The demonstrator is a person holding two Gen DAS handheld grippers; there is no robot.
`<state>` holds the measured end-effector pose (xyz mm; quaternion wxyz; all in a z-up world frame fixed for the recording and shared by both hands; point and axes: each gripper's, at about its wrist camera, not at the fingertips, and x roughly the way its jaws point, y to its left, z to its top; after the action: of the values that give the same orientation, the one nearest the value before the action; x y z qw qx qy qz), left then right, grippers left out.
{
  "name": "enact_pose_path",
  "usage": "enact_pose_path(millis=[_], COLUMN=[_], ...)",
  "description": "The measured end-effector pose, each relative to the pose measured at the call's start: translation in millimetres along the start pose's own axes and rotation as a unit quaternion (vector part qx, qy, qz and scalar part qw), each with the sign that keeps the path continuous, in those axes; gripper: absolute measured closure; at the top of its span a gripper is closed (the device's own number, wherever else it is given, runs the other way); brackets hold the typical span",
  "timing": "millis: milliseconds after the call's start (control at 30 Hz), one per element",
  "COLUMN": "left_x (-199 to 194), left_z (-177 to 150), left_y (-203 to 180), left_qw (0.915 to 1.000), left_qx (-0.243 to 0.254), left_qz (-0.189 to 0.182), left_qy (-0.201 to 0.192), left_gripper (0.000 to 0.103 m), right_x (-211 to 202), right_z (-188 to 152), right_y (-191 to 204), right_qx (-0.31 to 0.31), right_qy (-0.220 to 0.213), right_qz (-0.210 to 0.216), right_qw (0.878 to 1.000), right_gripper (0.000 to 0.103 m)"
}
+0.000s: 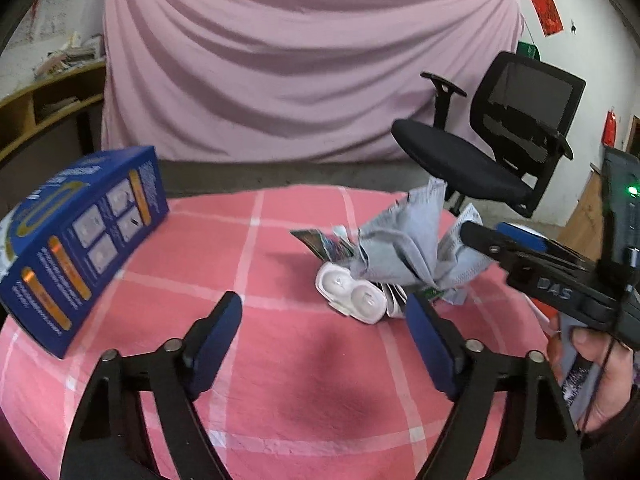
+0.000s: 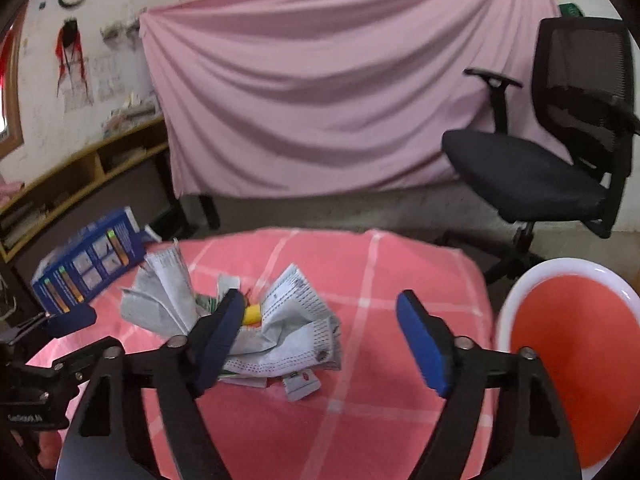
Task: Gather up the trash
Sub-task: 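Grasp the white plastic tray with the left tool while the right tool grasps the grey cloth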
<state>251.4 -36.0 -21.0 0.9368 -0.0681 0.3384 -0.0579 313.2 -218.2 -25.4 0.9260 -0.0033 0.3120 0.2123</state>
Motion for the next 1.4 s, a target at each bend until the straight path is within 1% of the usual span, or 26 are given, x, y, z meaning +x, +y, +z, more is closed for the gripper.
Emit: enact_pose_path(millis=[33,67,100,133,167,200,233,300,433,500,733,900,1133,1200,1233,1267,1333,1367,1400], left_x=[1.5,4.0,6.1,7.6,10.2,12.8,15.4,19.8,27.0,30.8,43.6,56.2,76.9,80.3,81.7,82.6,81.6,81.7,80.8], left_z=[1.0,1.2,1.7,2.9,3.0,3.5,4.4,6.3,9.6,10.6,17.7,23.5,29.8,30.3,30.0,29.4,28.6,29.7,29.7], left_y=[-0.8,-1.7,-2.7,-3.6,-4.6,-5.5,-6.3,-8.0,-10.4,-10.7,-12.9,-20.4,-31.7,-31.6,-33.0,-31.6,-27.2,-25.9,-23.2], left_qw=[1.0000,0.9999,0.9998,0.9996,0.9993,0.9990,0.9986,0.9980,0.9967,0.9961,0.9953,0.9944,0.9929,0.9929,0.9927,0.9927,0.9934,0.9938,0.9941], left_qx=[0.001,0.004,0.006,0.008,0.010,0.013,0.015,0.018,0.024,0.023,0.019,0.025,0.044,0.043,0.041,0.038,0.027,0.022,0.016], left_qz=[-0.002,-0.005,-0.009,-0.012,-0.016,-0.019,-0.020,-0.022,-0.023,-0.022,-0.018,-0.018,0.004,0.010,0.013,0.016,0.009,0.007,0.006], left_qy=[0.005,0.012,0.019,0.025,0.032,0.039,0.045,0.056,0.074,0.082,0.094,0.101,0.111,0.111,0.113,0.113,0.111,0.109,0.107], left_gripper=[0.034,0.037,0.038,0.039,0.041,0.042,0.042,0.043,0.047,0.047,0.047,0.047,0.047,0.058,0.067,0.070,0.071,0.072,0.073], right_x=[2.2,4.0,3.9,3.3,3.7,3.4,2.7,0.8,0.4,-0.2,-11.2,-19.6,-17.7,-15.7,-15.8,-16.2,-16.0,-15.6,-15.6], right_z=[-0.9,-0.8,-1.8,-2.8,-2.6,-3.2,-3.8,-4.5,-3.8,-3.3,-3.0,-3.1,-2.9,-3.3,-3.0,-3.9,-3.5,-3.4,-2.5], right_y=[1.9,2.3,3.2,3.2,2.7,1.9,1.0,-0.6,-6.4,-11.1,-31.3,-46.1,-49.8,-48.7,-48.6,-48.6,-48.1,-48.0,-46.4], right_qx=[-0.004,-0.006,-0.009,-0.010,-0.012,-0.012,-0.011,-0.007,0.003,0.010,0.034,0.051,0.057,0.054,0.053,0.053,0.052,0.050,0.049], right_qy=[0.010,0.014,0.018,0.021,0.023,0.026,0.027,0.027,0.028,0.027,0.013,0.001,0.008,0.014,0.015,0.013,0.012,0.011,0.008], right_qz=[0.003,0.004,0.007,0.008,0.010,0.009,0.009,0.007,-0.010,-0.022,-0.058,-0.074,-0.057,-0.038,-0.035,-0.033,-0.027,-0.025,-0.022], right_qw=[1.000,1.000,1.000,1.000,1.000,1.000,1.000,1.000,1.000,0.999,0.998,0.996,0.997,0.998,0.998,0.998,0.998,0.998,0.999], right_gripper=[0.038,0.052,0.064,0.067,0.076,0.091,0.095,0.096,0.097,0.097,0.097,0.097,0.097,0.097,0.097,0.096,0.093,0.080,0.063])
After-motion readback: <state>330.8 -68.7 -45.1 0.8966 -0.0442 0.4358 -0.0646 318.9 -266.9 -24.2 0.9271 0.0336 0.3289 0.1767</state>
